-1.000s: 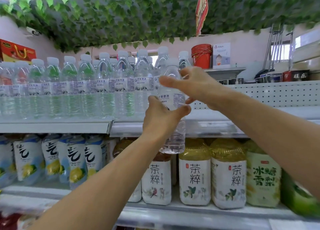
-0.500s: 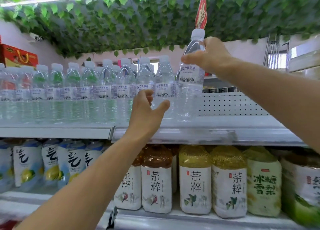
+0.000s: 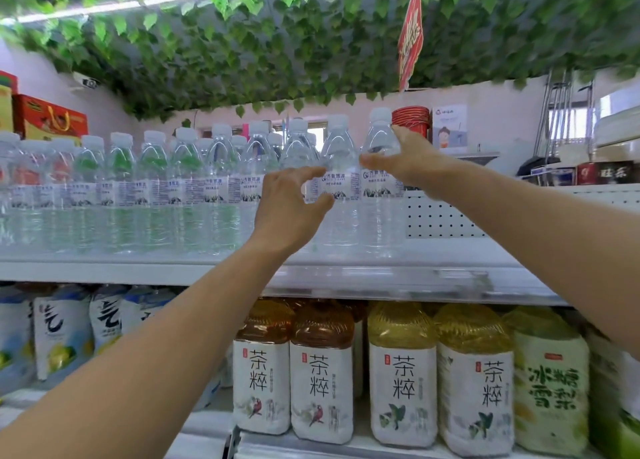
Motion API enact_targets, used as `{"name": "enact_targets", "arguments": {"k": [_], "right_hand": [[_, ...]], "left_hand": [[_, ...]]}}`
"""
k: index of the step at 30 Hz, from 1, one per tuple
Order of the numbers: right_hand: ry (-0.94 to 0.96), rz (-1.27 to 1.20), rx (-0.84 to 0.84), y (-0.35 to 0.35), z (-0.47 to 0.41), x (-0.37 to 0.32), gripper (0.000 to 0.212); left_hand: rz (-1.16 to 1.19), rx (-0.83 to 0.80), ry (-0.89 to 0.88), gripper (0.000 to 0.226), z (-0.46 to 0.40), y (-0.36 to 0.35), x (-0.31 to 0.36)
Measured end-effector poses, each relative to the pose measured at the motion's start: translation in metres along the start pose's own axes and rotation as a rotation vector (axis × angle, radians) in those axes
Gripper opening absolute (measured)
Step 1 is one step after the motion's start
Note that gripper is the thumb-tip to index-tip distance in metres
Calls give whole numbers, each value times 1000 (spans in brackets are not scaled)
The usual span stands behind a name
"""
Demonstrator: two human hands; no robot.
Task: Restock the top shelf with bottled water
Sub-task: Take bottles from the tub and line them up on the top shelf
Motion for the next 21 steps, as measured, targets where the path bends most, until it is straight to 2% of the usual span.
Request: {"name": "enact_targets", "arguments": {"k": [3, 6, 12, 17, 21], "right_hand": [[-30, -55, 68, -15, 18, 21, 92], [-55, 0, 92, -30, 41, 43, 75], [-89, 61, 62, -35, 40, 52, 68], [-98, 108, 68, -40, 34, 53, 75], [-98, 84, 58, -42, 33, 54, 69]], "left_hand": [[-125, 9, -17, 58, -13, 3, 4], [-223, -28, -34, 71, -27, 1, 9], [-528, -165, -26, 99, -49, -18, 15], [-543, -138, -10, 103, -51, -20, 10], [-501, -128, -11, 102, -50, -20, 9]]}}
Point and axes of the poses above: each hand's wrist, its own z-axis away from the middle knuckle, its own y-axis out of the back of the hand, x = y × z, the point moved 7 cm from there along -z, towards the middle knuckle, and after that the axes turned 14 degrees about -x, right-handed, at the moved point
